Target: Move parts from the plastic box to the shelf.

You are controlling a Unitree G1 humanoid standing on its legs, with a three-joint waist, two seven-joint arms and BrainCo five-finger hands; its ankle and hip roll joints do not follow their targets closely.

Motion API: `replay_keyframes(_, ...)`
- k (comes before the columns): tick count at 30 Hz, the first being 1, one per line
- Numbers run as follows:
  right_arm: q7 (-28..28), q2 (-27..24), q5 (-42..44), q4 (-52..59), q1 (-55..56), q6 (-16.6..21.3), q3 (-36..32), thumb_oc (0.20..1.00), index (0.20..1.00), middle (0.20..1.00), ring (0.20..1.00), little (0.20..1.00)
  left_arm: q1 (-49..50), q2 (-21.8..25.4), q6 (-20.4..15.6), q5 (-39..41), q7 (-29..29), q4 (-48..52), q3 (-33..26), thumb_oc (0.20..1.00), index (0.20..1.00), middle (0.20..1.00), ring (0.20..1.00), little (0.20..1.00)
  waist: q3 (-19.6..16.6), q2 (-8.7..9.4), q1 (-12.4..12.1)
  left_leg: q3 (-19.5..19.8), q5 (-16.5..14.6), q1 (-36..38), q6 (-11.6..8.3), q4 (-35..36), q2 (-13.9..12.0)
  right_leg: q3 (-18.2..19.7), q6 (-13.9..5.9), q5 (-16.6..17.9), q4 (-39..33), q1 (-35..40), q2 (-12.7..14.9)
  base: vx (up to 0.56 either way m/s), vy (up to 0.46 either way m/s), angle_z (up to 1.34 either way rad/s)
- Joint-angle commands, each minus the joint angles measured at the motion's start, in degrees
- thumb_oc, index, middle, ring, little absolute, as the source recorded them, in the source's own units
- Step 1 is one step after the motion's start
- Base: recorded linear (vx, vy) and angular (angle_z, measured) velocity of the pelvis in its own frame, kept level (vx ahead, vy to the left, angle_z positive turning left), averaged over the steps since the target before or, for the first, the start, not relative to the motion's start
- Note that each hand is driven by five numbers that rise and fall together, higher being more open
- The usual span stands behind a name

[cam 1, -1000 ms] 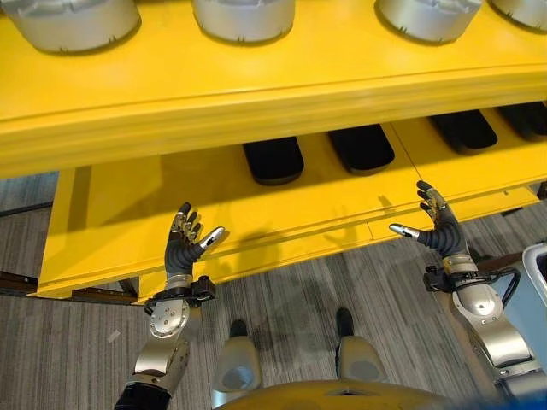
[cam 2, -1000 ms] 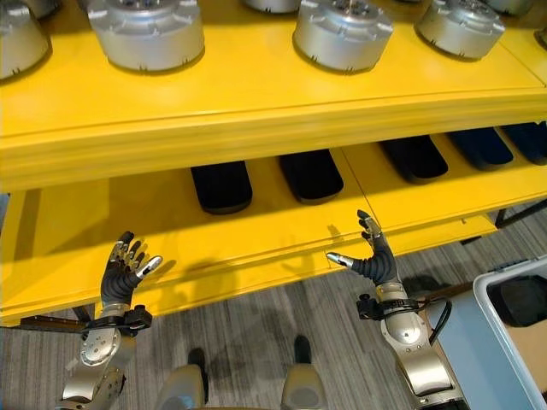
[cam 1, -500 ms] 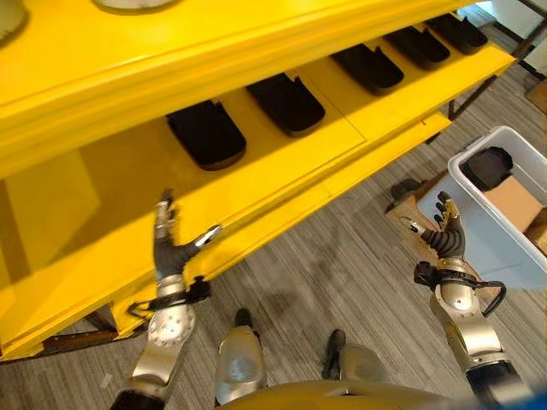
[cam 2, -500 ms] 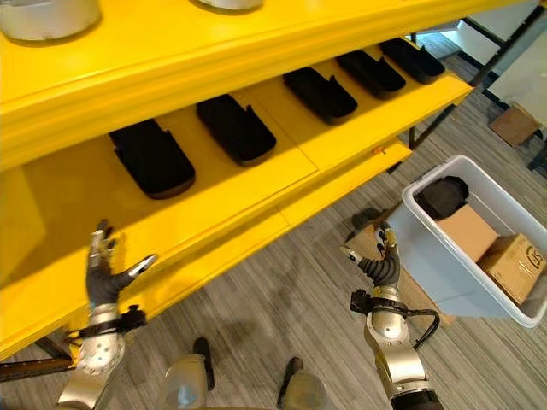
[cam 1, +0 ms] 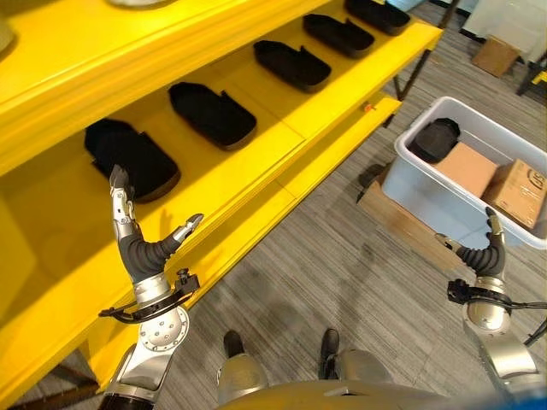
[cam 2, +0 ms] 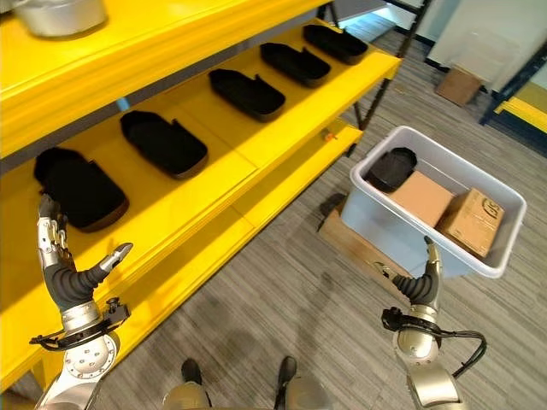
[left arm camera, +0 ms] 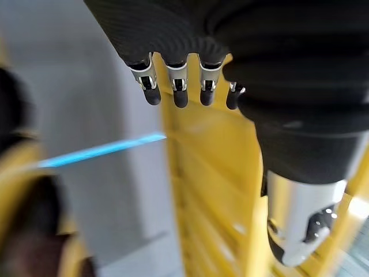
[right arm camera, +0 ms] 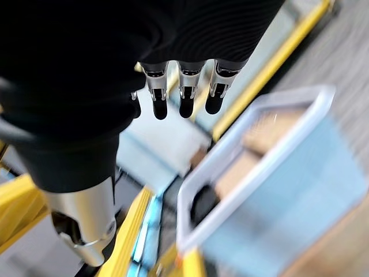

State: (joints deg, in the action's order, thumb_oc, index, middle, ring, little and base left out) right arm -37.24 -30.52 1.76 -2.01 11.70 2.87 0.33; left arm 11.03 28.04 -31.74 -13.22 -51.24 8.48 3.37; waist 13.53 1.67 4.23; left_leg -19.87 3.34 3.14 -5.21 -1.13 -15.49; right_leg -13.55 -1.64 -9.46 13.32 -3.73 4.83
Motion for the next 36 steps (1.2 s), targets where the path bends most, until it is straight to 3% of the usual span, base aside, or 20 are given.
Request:
replay_keyframes(1, -3.21, -2.22, -2.62, 2.22, -1.99, 1.48, -1.39, 1.000, 1.000, 1.000, 1.000, 1.000, -0.91, 1.36, -2.64, -0.30, -2.36, 4.48, -0.76, 1.000, 1.000, 1.000, 1.000, 1.000, 0.30, 1.40, 0.85, 1.97, -0.60, -3.00, -1.29, -3.01, -2.46, -2.87, -0.81, 0.77, -2.28, 4.18, 0.81, 0.08, -0.209, -0.42)
replay_keyframes(6, -6.87, -1.40, -2.78, 1.32, -2.71, 2.29, -1.00, 1.000, 1.000, 1.000, 1.000, 1.000, -5.47, 0.39, -7.41, 6.21, 6.35, 5.71, 2.80, 1.000, 1.000, 1.000, 1.000, 1.000, 0.54, 0.59, 3.80, 1.24, 2.20, -2.65, -2.38, -3.54, -5.08, -1.64, 0.65, -0.84, 1.36, 1.00, -0.34, 0.04, -0.200, -0.25)
replay_keyframes(8, -6.01, -1.58, -3.70, 1.13, -3.61, 3.30, -0.46, 1.000, 1.000, 1.000, 1.000, 1.000, -9.53, -0.01, -7.58, 2.11, 4.77, 6.03, 6.16, 1.000, 1.000, 1.000, 1.000, 1.000, 0.67, 0.25, 5.85, 0.51, 3.14, -1.82, -2.83, -3.87, -5.84, -0.66, 1.47, -1.69, 3.40, -0.60, -1.00, 0.05, -0.250, -0.33)
replay_keyframes(11, -3.27, -2.14, -4.57, 1.25, -3.85, 3.91, 0.35, 1.000, 1.000, 1.000, 1.000, 1.000, -12.55, -0.52, -6.75, 2.99, 2.53, 6.54, 7.96, 1.000, 1.000, 1.000, 1.000, 1.000, 0.51, 0.15, 7.24, 0.04, 3.75, -1.34, -2.97, -4.46, -6.05, 0.28, 2.03, -2.35, 4.46, -1.21, -1.42, 0.05, -0.163, -0.15)
replay_keyframes(15, -0.95, -2.45, -4.26, 2.37, -3.73, 4.73, 2.13, 1.000, 1.000, 1.000, 1.000, 1.000, -17.60, -2.85, -4.64, 6.58, 5.73, 5.60, 9.91, 1.000, 1.000, 1.000, 1.000, 1.000, 0.19, 0.23, 9.51, 0.80, 7.95, -2.66, -4.16, -9.86, -7.15, 1.64, 2.92, -1.46, 2.64, -0.70, -2.11, 0.05, -0.225, -0.15)
replay_keyframes(17, -0.83, -2.54, -3.45, 2.37, -4.29, 4.59, 2.83, 1.000, 1.000, 1.000, 1.000, 1.000, -17.94, -3.56, -3.98, 7.21, 6.88, 5.60, 10.10, 1.000, 1.000, 1.000, 1.000, 1.000, -0.15, -0.02, 9.62, 3.01, 4.99, -1.87, -3.15, -10.01, -4.41, 3.26, 2.69, -0.69, 1.63, -0.98, -2.23, 0.04, -0.147, -0.12)
replay_keyframes(20, -1.32, -1.32, -2.05, 1.05, -6.11, 5.84, 5.23, 1.000, 1.000, 1.000, 1.000, 1.000, -18.36, -3.95, -2.00, 5.92, 8.50, 5.89, 10.45, 1.000, 1.000, 1.000, 1.000, 1.000, -0.54, -0.57, 7.94, 9.58, -3.20, -3.61, 0.95, -9.09, 6.82, 8.86, 1.27, 2.35, -3.47, 0.43, -3.86, 0.10, -0.156, -0.27)
replay_keyframes(21, -1.41, -0.63, -1.76, 0.99, -6.36, 5.99, 5.62, 1.000, 1.000, 1.000, 1.000, 1.000, -18.52, -3.92, -1.57, 5.51, 9.21, 5.93, 10.41, 1.000, 1.000, 1.000, 1.000, 1.000, -0.67, -0.49, 7.60, 9.98, -4.49, -5.08, 1.61, -8.27, 9.03, 10.00, 0.71, 3.13, -5.04, 1.23, -4.32, 0.11, -0.152, -0.72)
replay_keyframes(24, -3.07, 0.62, 0.11, 1.69, -6.83, 6.19, 5.89, 1.000, 1.000, 1.000, 1.000, 1.000, -18.61, -2.98, -0.28, -1.55, 8.38, 5.51, 10.61, 1.000, 1.000, 1.000, 1.000, 1.000, -0.89, -0.68, 6.71, 10.51, -5.82, -7.45, 2.33, -5.33, 12.38, 11.89, -0.51, 4.26, -7.78, 3.37, -5.00, 0.13, -0.062, -0.39)
replay_keyframes(27, -3.82, 0.72, 0.75, 1.85, -6.67, 7.04, 5.81, 1.000, 1.000, 1.000, 1.000, 1.000, -18.44, -2.02, -0.09, 0.56, 7.86, 4.85, 10.95, 1.000, 1.000, 1.000, 1.000, 1.000, -0.86, -1.09, 5.55, 12.33, -3.43, -9.96, 2.24, -1.75, 14.34, 13.89, -0.61, 4.03, -9.42, 5.74, -6.27, 0.17, -0.002, -0.40)
replay_keyframes(29, -3.10, 1.10, 1.38, 1.68, -6.93, 7.46, 6.42, 1.000, 1.000, 1.000, 1.000, 1.000, -17.58, -1.72, 0.17, -0.21, 7.23, 4.06, 10.62, 1.000, 1.000, 1.000, 1.000, 1.000, -0.50, -1.24, 4.06, 15.68, -0.47, -13.00, 1.94, -0.07, 15.28, 16.14, -0.30, 3.69, -10.01, 7.77, -7.19, 0.25, 0.036, -1.22)
replay_keyframes(30, -2.49, 1.57, 2.00, 1.63, -7.42, 7.76, 7.17, 1.000, 1.000, 1.000, 1.000, 1.000, -16.34, -1.54, -0.29, -2.10, 6.57, 3.57, 10.07, 1.000, 1.000, 1.000, 1.000, 1.000, 0.00, -1.29, 2.61, 19.60, 1.35, -15.78, 1.86, 0.61, 16.09, 18.83, 0.43, 2.69, -8.93, 9.24, -8.54, 0.29, 0.066, -1.19)
replay_keyframes(32, -1.94, 1.96, 2.17, 0.91, -8.47, 8.73, 8.05, 1.000, 1.000, 1.000, 1.000, 1.000, -15.07, -1.28, -0.16, -2.22, 5.67, 3.51, 9.23, 1.000, 1.000, 1.000, 1.000, 1.000, 0.36, -1.38, 1.56, 22.75, 1.29, -16.25, 2.35, -0.01, 17.02, 21.30, 0.94, 1.41, -7.46, 10.04, -9.58, 0.24, 0.117, -1.33)
replay_keyframes(36, 2.81, 2.94, 5.18, 0.58, -9.41, 10.79, 8.29, 1.000, 1.000, 1.000, 1.000, 1.000, -13.51, -1.54, -1.91, 1.63, 8.08, 2.17, 7.98, 1.000, 1.000, 1.000, 1.000, 1.000, 0.13, -1.32, 1.24, 21.55, 0.12, -14.57, 3.36, -1.30, 17.28, 23.04, 0.89, 0.37, -6.36, 11.07, -10.36, 0.15, 0.123, -1.50)
